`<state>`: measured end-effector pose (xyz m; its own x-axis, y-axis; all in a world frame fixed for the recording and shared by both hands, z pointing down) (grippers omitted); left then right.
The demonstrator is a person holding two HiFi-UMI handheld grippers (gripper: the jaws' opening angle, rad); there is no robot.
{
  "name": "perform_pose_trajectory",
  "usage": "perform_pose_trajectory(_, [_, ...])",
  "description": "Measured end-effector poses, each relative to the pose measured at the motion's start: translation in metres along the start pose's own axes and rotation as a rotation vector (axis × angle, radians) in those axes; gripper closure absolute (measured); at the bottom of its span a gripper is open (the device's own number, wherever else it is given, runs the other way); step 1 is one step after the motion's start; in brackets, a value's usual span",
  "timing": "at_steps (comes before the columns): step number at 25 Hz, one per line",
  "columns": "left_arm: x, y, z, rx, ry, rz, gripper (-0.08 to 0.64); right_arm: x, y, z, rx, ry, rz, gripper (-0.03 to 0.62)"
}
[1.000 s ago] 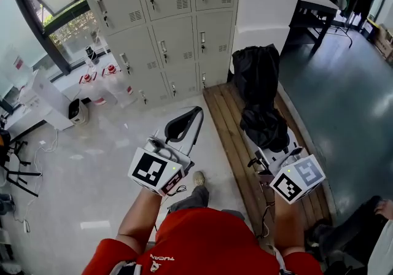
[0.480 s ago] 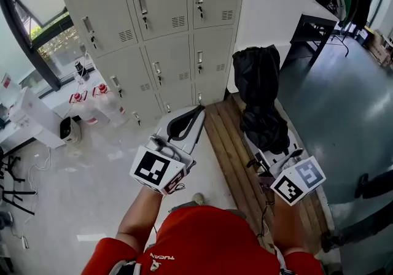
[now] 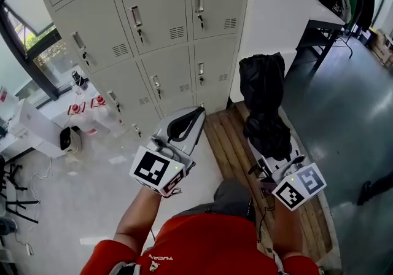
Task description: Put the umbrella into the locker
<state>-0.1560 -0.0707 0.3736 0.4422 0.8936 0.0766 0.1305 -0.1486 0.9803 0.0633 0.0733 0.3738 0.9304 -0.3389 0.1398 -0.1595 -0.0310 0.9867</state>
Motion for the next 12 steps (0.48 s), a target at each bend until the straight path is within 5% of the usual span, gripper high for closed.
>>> perform_pose_trajectory(12, [-0.048,0.018,0.112,0.040,-0.045,0.027,0.555,0.104,-0.019,0.077,0.012,-0.088,-0.048,0.373])
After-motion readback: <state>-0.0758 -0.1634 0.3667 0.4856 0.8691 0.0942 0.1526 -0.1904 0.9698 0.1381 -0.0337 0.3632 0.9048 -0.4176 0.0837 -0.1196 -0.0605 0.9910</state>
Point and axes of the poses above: the fingertips, and each gripper's own axes: z forward along the fingers, x to its right, y out of its underside, the point moved 10 cm from there along -z, backward along the fingers, and after that the axes turned 4 degrees about -y, right-handed, at the moved point
